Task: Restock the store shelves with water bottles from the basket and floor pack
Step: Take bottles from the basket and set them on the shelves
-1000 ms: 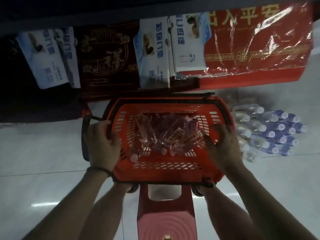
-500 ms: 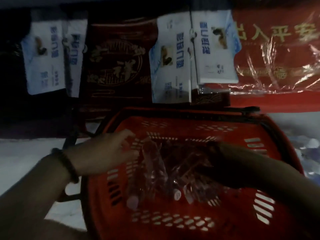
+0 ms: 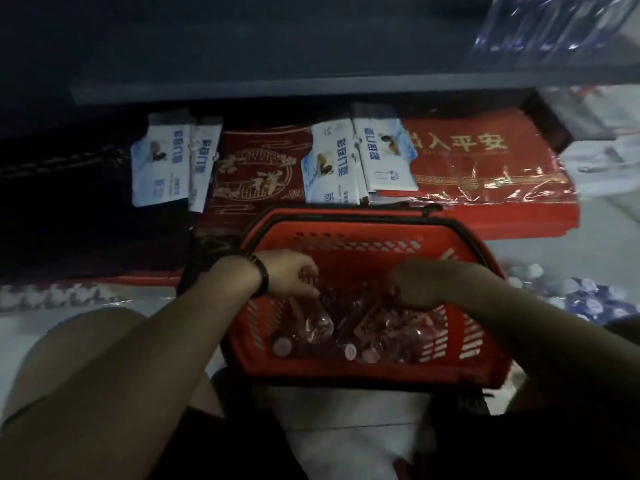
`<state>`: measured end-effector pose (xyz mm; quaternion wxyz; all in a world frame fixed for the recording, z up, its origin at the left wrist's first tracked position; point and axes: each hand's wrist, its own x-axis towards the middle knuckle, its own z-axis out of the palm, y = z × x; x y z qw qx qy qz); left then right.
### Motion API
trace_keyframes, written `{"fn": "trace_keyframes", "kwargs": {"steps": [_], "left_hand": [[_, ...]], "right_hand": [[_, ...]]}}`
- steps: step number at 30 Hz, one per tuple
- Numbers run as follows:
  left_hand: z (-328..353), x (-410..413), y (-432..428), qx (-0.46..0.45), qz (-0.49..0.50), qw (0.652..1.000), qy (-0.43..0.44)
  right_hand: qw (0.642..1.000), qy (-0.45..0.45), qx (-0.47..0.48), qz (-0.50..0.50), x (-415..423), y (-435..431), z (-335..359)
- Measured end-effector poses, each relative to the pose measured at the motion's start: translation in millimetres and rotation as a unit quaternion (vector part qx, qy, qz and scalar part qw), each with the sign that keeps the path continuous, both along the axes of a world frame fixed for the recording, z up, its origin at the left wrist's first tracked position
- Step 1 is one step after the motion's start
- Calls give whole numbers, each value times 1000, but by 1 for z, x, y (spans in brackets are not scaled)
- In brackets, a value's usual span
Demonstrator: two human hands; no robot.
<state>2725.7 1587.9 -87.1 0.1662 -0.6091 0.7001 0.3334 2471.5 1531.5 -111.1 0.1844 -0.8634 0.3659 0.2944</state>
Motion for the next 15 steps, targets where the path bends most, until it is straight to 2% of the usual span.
{"fn": "trace_keyframes", "kwargs": {"steps": [5, 9, 12, 13, 15], "left_hand": [[-49, -3, 16, 128, -15, 986, -110], [-95, -22, 29, 110, 29, 980, -163], [-106, -38, 48, 96, 131, 980, -112], [-118, -35, 49, 86, 196, 973, -87], [-147, -24, 47, 56, 267, 960, -70]], "right_hand": [[992, -84, -11, -93, 7, 27, 11], [980, -160, 49, -110, 27, 47, -3], [984, -131, 73, -92, 56, 38, -38], [985, -120, 87, -93, 66, 33, -48], [978, -128, 100, -132, 84, 20, -69]]}}
